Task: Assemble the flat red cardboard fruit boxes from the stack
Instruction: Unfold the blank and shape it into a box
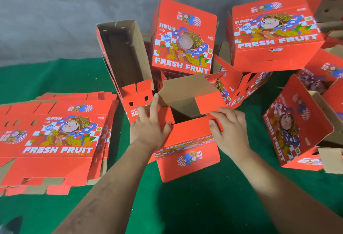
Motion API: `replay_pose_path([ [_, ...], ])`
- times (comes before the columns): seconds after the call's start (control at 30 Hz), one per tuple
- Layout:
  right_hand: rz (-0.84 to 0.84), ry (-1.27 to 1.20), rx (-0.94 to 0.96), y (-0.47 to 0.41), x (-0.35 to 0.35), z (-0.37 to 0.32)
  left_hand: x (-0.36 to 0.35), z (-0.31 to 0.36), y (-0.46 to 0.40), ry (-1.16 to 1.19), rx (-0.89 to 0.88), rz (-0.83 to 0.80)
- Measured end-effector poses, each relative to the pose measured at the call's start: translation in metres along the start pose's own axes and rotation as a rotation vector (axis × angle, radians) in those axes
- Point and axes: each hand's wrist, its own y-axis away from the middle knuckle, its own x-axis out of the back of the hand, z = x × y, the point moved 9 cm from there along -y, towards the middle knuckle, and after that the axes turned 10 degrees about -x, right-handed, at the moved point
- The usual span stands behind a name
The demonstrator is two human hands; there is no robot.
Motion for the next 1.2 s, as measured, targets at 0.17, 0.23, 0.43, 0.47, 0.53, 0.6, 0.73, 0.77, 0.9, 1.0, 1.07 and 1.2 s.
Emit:
replay_pose_path([
  [0.17, 0.012, -0.141, -0.121, -0.034, 0.011, -0.003, 0.005, -0.001, 0.012, 0.213, -0.073, 0.101],
  [0.23, -0.129, -0.307, -0.403, -0.043, -0.002, 0.015, 0.010, -0.006, 0.019, 0.294, -0.091, 0.141],
  [0.43, -0.608, 0.139, -0.384, -0.041, -0.042, 0.013, -0.013, -0.014, 0.021, 0.513, 0.009, 0.004],
  [0.47, -0.595, 0.190, -0.393, -0.044, -0.045, 0.012, -0.015, -0.013, 0.022, 0.516, 0.030, 0.013],
  [0.53, -0.586, 0.349, -0.412, -0.046, -0.049, 0.009, -0.019, -0.012, 0.023, 0.543, 0.066, 0.029],
  [0.6, -0.571, 0.415, -0.412, -0.044, -0.051, 0.005, -0.022, -0.019, 0.024, 0.648, 0.090, 0.061],
  [0.73, -0.592, 0.029, -0.488, -0.032, -0.050, 0.004, -0.029, -0.035, 0.034, 1.183, 0.334, 0.114],
  [0.77, -0.579, -0.132, -0.566, -0.031, -0.046, 0.005, -0.034, -0.035, 0.040, 1.325, 0.460, 0.082],
  [0.9, -0.512, -0.651, -1.063, -0.018, -0.028, 0.030, -0.028, -0.040, 0.055, 1.482, 0.689, 0.115],
  [1.0, -0.897, -1.003, -1.308, 0.012, -0.035, 0.027, -0.014, -0.044, 0.061, 1.505, 0.625, 0.316],
  [1.07, -1.074, -1.061, -1.301, 0.029, -0.034, 0.028, -0.011, -0.039, 0.068, 1.612, 0.517, 0.368],
  [1.2, -1.372, -1.122, -1.154, 0.057, -0.030, 0.024, -0.006, -0.034, 0.077, 1.771, 0.185, 0.341],
])
